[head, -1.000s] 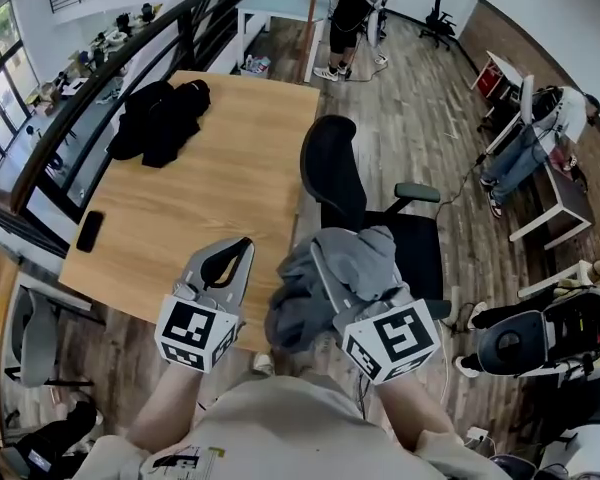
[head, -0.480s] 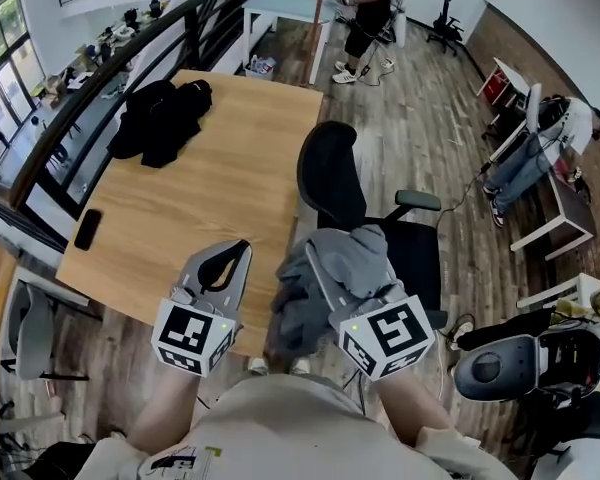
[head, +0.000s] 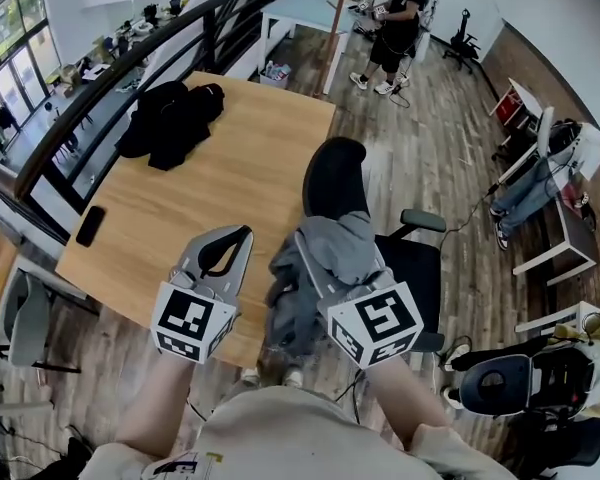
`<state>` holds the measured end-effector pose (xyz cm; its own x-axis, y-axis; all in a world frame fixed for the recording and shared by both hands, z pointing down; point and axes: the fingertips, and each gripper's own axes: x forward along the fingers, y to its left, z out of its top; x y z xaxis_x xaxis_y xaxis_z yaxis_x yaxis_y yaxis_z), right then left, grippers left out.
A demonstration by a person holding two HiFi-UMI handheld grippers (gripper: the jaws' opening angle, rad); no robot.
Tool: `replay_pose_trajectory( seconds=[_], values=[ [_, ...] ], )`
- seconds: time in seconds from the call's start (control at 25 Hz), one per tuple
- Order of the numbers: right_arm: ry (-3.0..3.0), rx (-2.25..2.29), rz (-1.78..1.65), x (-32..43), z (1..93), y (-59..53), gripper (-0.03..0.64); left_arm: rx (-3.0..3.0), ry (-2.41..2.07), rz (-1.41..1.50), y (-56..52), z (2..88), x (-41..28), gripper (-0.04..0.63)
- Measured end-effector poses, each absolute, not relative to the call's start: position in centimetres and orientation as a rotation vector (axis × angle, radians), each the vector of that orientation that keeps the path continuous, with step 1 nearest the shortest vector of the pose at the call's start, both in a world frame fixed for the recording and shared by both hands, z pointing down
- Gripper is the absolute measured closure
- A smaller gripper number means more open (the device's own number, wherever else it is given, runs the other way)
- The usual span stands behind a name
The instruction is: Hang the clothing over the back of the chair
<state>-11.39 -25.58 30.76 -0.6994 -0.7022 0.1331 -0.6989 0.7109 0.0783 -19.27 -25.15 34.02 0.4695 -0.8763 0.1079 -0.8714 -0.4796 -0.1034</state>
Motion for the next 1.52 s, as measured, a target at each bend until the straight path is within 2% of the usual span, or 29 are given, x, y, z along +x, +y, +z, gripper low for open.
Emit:
replay_pose_trajectory(
  seconds=[0.72, 1.4, 1.52],
  values=[
    [-2.888, 1.154, -0.249, -18.3, 21.8, -38.8, 0.514, -2.538, 1.652, -0.185, -35.3, 29.4, -24.1, 0.595],
    [-2.722, 1.023, -0.170, -23.8, 32.7, -48.0, 0.508, -2.651, 1.773, -0.287, -40.8, 38.2, -27.2, 0.595],
    [-2.674, 1.059, -0.254, -23.5, 32.5, -49.3, 0.508, -2.666, 1.771, -0.290, -41.4, 38.8, -27.3, 0.595]
  ],
)
